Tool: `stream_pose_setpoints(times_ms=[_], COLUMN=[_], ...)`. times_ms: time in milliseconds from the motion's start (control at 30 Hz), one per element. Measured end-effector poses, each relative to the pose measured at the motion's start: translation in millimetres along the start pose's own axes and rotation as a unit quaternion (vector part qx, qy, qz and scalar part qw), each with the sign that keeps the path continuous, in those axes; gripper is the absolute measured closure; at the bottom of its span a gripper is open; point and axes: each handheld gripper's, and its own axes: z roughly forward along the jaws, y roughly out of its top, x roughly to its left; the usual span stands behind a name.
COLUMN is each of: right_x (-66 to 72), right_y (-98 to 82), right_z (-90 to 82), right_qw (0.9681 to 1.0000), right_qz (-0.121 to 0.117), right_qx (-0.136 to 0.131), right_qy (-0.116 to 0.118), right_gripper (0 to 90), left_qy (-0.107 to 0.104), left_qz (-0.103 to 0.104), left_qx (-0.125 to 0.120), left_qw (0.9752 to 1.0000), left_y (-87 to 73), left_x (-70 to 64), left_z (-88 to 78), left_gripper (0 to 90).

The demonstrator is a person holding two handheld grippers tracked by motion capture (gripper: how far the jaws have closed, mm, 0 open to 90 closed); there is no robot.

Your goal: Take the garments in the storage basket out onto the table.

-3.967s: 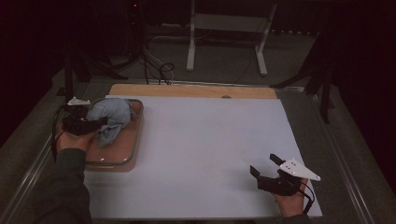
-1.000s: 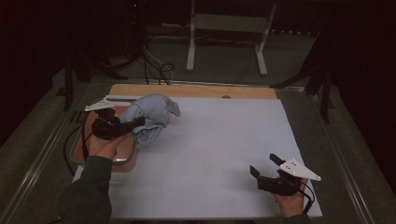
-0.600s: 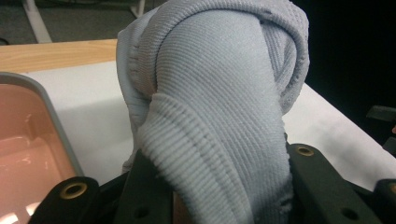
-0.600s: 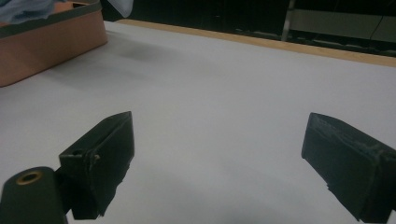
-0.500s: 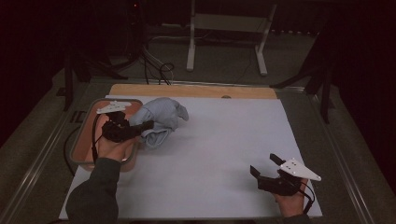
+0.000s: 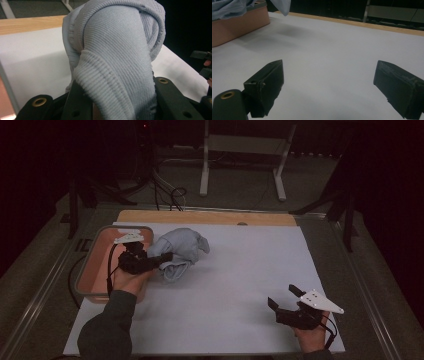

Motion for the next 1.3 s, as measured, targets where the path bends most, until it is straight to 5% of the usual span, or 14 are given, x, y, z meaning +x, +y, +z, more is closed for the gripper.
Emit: stream_pose_setpoints(times_ms=[1300], right_x=[-0.6], right_y=[0.2], right_z=[-0.8], right_qw=[1.0000], right_qz=[0.002], right_qx=[-0.003], right_qy=[0.002], right_gripper=[9.6], left_qy=[-0.044], left_qz=[0.015], left_qx=[0.036], left_qw=[0.9983], left_y=[-12.1], left_x=[-26.4], left_z=[42.3], left_gripper=[67.2])
